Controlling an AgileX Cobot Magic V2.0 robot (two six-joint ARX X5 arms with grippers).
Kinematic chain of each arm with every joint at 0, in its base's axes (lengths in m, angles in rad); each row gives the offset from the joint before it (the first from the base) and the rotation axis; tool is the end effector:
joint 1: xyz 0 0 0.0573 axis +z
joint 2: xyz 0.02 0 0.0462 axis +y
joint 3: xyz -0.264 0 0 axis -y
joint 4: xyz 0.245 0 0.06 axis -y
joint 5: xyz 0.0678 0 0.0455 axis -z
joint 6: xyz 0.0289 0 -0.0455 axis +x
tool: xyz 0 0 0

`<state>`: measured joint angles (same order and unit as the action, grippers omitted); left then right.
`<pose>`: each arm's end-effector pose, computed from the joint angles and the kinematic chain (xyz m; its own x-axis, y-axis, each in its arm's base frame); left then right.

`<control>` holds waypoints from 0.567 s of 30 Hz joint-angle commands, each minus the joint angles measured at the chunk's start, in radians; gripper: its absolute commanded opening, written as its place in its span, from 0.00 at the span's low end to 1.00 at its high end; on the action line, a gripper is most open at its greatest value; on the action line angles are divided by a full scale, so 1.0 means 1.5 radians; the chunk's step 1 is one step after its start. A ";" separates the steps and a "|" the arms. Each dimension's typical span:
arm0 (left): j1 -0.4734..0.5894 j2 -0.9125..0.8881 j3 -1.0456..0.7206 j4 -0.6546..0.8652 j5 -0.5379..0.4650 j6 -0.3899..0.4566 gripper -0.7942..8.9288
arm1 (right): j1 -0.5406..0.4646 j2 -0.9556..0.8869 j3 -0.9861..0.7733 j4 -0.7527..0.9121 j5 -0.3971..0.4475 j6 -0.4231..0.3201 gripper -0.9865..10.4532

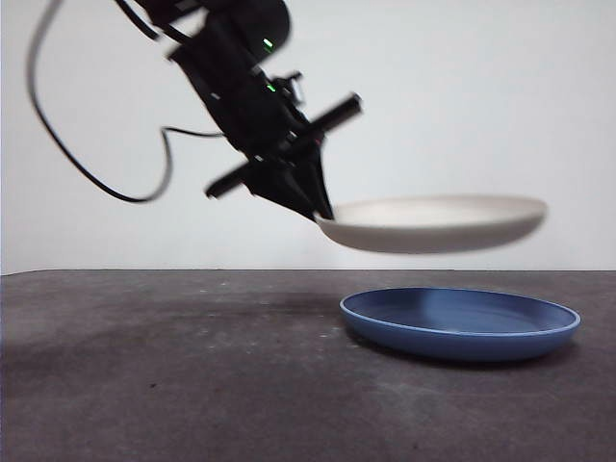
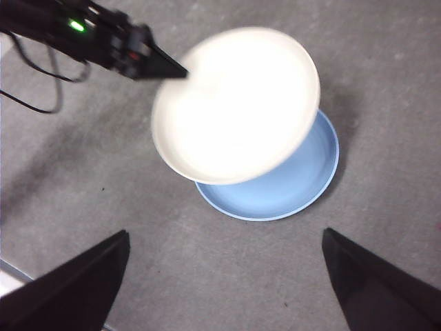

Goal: Pick up the white plate, put it on the blue plate, put it on desk

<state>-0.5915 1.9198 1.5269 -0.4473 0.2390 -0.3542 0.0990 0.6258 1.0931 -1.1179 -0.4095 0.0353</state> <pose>0.3478 -0.2419 0.2418 0.4062 -0.5580 -0.7236 0.4167 0.8179 -0.3968 0.0713 0.0186 0.3650 0.6870 0.4683 -0.5556 -0.3844 0.8831 0.2691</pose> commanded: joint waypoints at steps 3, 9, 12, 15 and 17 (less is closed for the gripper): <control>-0.020 0.081 0.067 -0.017 -0.005 0.001 0.09 | 0.002 0.002 0.044 -0.020 0.017 0.009 0.48; -0.026 0.123 0.086 -0.020 -0.022 0.004 0.09 | 0.002 -0.001 0.053 -0.028 0.017 0.009 0.48; -0.027 0.128 0.086 -0.020 -0.022 0.020 0.09 | 0.002 -0.001 0.053 -0.028 0.017 0.009 0.48; -0.031 0.128 0.086 -0.022 -0.022 0.036 0.09 | 0.002 -0.001 0.053 -0.028 0.017 0.009 0.48; -0.036 0.128 0.086 -0.022 -0.022 0.040 0.09 | 0.002 -0.001 0.053 -0.028 0.017 0.009 0.48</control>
<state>-0.6327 2.0865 1.6241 -0.4892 0.2062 -0.3107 0.0990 0.6193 1.1522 -1.1660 -0.3878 0.0418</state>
